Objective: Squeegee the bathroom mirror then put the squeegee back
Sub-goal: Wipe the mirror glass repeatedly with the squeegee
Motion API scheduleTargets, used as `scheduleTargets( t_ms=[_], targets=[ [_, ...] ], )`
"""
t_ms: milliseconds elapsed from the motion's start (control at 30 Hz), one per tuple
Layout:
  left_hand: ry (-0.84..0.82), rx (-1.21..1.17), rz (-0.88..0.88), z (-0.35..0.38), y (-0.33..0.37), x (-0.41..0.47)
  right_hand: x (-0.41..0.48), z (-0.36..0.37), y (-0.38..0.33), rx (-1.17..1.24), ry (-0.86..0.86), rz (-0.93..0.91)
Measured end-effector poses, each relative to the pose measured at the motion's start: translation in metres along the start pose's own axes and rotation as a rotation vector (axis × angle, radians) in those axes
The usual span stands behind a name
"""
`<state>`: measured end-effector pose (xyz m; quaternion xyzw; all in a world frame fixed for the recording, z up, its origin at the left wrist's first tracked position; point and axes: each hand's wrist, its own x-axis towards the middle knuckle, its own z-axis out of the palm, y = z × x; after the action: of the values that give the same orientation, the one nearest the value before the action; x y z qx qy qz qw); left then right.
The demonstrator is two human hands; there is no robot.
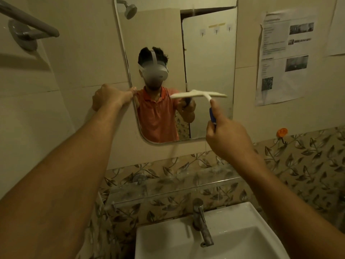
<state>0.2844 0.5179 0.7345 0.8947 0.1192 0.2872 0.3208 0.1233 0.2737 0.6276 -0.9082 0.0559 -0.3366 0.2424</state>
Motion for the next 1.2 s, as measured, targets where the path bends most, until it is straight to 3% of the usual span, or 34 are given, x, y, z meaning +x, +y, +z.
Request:
scheduleTargets(
  t_ms=[133, 367, 567, 900, 1200],
  targets=[
    [0.012, -0.009, -0.004, 0.003, -0.002, 0.001, -0.036, 0.037, 0.021, -0.008, -0.055, 0.051],
    [-0.005, -0.022, -0.008, 0.003, 0.001, -0.002, -0.099, 0.074, 0.061, -0.008, -0.295, 0.224],
    [-0.007, 0.006, -0.010, 0.002, 0.002, 0.000, -0.070, 0.036, 0.036, 0.152, -0.124, 0.121],
    [-0.025, -0.005, -0.031, 0.000, 0.004, 0.001, 0.056, -0.066, -0.055, 0.107, 0.181, -0.131],
    [-0.012, 0.023, -0.022, 0.001, 0.004, 0.002, 0.087, -0.053, -0.067, -0.022, 0.183, -0.100]
  ],
)
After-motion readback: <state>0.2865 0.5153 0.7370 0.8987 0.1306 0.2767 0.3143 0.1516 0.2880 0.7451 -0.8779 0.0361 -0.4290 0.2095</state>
